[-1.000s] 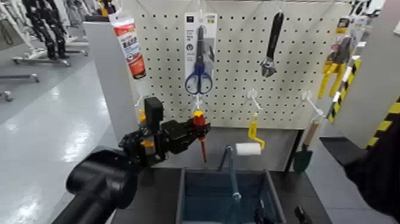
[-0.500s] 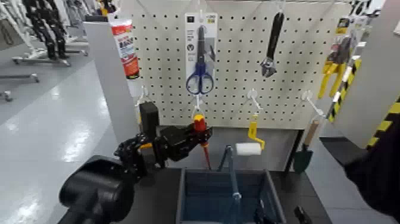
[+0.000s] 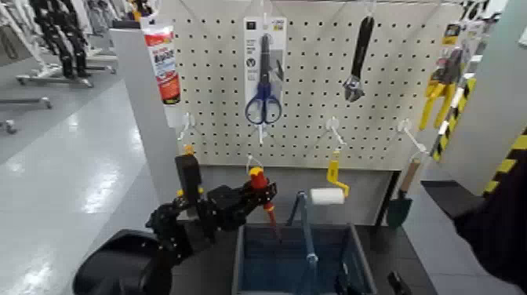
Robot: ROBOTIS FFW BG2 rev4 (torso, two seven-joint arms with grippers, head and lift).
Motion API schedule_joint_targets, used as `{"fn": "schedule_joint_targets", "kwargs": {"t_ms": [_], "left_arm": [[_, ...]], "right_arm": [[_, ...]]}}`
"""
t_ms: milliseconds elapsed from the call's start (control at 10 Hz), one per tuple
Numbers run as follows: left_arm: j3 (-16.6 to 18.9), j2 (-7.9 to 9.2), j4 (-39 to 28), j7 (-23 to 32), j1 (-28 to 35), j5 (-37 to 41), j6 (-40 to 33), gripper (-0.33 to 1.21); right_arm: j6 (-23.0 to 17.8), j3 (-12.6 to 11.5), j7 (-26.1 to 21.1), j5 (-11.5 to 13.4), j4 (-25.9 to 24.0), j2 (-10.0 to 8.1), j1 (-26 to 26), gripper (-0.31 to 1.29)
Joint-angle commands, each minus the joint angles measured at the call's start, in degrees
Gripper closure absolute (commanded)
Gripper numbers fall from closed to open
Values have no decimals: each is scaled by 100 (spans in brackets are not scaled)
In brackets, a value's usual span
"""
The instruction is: Put the red screwdriver into the crate.
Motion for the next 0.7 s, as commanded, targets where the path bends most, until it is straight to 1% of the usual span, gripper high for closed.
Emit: {"fn": "schedule_joint_targets", "kwargs": {"t_ms": [100, 500, 600, 700], "left_arm": [[-183, 1, 266, 34, 88, 325, 5, 115], [-578, -43, 899, 105, -26, 852, 14, 114], [-675, -43, 1022, 193, -53, 1010, 32, 113], [-833, -43, 1171, 377, -53, 1414, -21, 113]], "right_arm": [[0, 8, 0, 0, 0, 0, -9, 13], [-9, 26, 0, 0, 9, 9, -9, 13], [-9, 26, 0, 0, 17, 9, -17, 13], [-18, 26, 0, -9, 17, 9, -17, 13]]}}
